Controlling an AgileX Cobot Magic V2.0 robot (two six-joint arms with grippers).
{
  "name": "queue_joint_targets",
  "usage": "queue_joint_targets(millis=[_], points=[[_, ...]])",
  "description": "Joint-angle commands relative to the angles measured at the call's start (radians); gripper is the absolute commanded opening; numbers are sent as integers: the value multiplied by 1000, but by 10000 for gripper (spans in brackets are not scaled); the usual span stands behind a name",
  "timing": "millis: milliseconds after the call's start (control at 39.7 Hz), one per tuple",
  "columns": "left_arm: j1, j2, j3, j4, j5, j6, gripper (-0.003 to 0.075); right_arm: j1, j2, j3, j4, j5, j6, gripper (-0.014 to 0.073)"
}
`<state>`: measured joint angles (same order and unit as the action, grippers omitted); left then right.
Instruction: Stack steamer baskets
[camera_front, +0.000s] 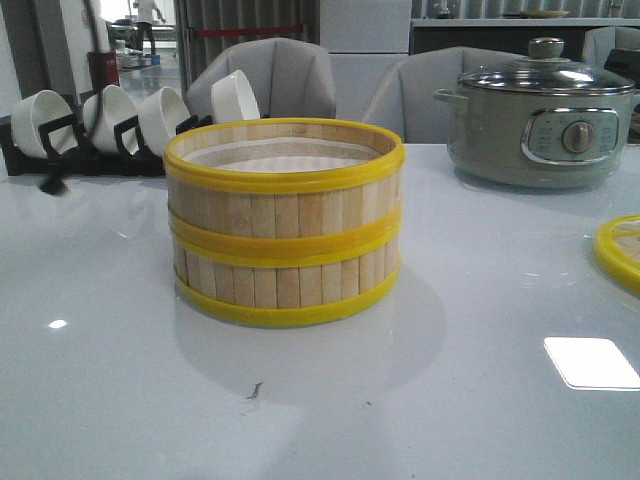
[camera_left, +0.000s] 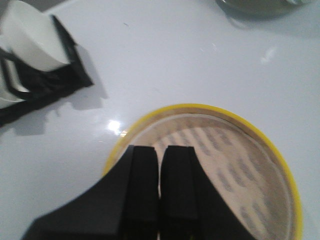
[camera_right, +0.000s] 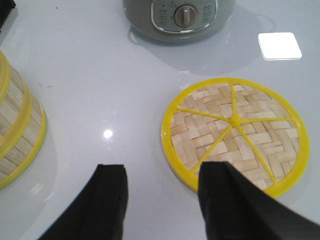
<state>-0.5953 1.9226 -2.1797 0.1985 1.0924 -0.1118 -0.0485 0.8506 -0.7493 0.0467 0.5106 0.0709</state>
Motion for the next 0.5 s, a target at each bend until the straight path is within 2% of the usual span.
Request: queue_joint_targets(millis=[0, 227, 378, 479], points=[[92, -155, -30, 22, -27, -19, 83, -1, 10, -36, -1, -76, -1, 435], [293, -364, 93, 18, -59, -33, 83, -1, 15, -36, -1, -84, -1, 433], [401, -533, 315, 9, -149, -94, 83, -1, 15, -36, -1, -96, -1, 433], [420, -668, 529, 5, -237, -98, 83, -1, 15, -36, -1, -99, -1, 433]])
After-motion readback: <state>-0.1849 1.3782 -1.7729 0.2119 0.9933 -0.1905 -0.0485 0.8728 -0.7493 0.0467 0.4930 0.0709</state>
